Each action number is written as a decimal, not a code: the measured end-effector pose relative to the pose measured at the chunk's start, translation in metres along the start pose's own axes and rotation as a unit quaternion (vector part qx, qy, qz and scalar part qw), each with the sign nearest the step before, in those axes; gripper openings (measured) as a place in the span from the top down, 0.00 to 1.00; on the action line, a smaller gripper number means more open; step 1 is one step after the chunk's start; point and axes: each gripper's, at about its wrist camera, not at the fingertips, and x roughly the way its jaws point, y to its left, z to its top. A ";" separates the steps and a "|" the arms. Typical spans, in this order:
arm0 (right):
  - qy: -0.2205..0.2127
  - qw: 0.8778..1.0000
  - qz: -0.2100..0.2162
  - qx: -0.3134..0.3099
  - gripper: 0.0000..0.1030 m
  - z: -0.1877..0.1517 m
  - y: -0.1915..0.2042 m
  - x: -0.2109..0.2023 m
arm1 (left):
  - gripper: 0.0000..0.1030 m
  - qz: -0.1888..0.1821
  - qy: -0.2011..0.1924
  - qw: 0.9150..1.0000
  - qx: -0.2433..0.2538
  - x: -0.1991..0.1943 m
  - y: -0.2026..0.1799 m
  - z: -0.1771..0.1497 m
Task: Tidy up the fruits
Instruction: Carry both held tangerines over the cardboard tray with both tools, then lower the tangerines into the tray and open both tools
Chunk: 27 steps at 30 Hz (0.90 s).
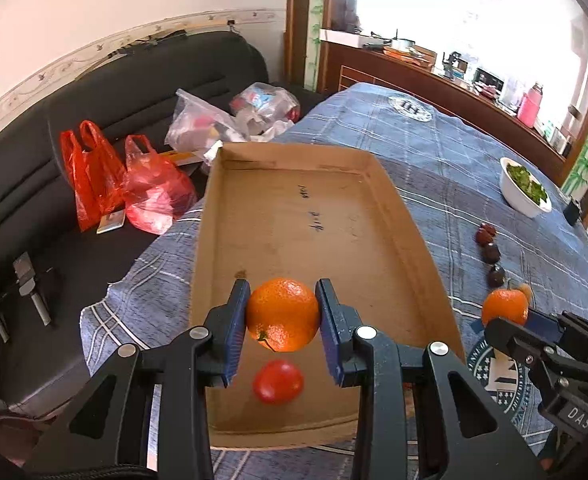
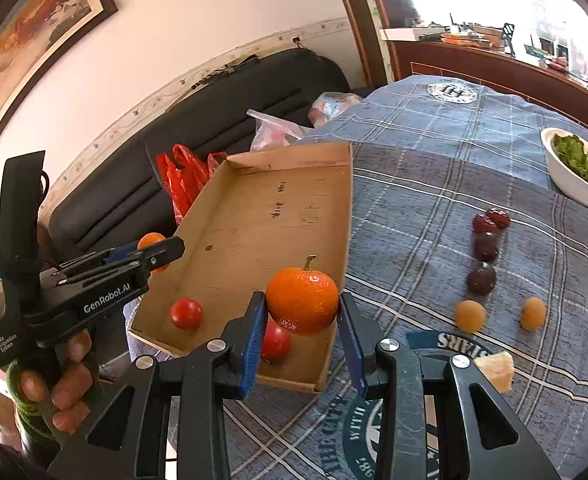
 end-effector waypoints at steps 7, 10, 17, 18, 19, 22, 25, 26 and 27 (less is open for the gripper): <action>0.001 1.000 0.005 -0.009 0.65 0.007 0.008 0.008 | 0.70 0.006 -0.003 1.000 -0.013 0.003 0.010 0.007; 0.003 1.000 0.007 -0.011 0.65 0.011 0.011 0.012 | 0.70 0.006 -0.004 1.000 -0.014 0.005 0.011 0.010; 0.015 1.000 0.015 -0.008 0.65 0.020 0.013 0.034 | 0.70 0.003 0.014 1.000 -0.019 0.022 0.010 0.016; 0.019 1.000 0.016 -0.006 0.65 0.021 0.011 0.039 | 0.70 0.005 0.022 1.000 -0.020 0.028 0.009 0.016; 0.023 1.000 0.017 -0.004 0.65 0.022 0.011 0.044 | 0.70 0.007 0.027 0.999 -0.021 0.032 0.009 0.016; 0.037 0.999 0.016 -0.003 0.65 0.024 0.009 0.059 | 0.69 0.012 0.041 0.999 -0.023 0.042 0.008 0.014; 0.052 0.999 0.015 -0.007 0.65 0.022 0.010 0.073 | 0.69 0.014 0.050 0.998 -0.020 0.049 0.006 0.012; 0.057 0.998 0.015 -0.010 0.65 0.021 0.012 0.078 | 0.69 0.015 0.054 0.998 -0.019 0.051 0.005 0.011; 0.060 0.998 0.015 -0.011 0.65 0.020 0.013 0.081 | 0.69 0.015 0.058 0.998 -0.017 0.053 0.004 0.010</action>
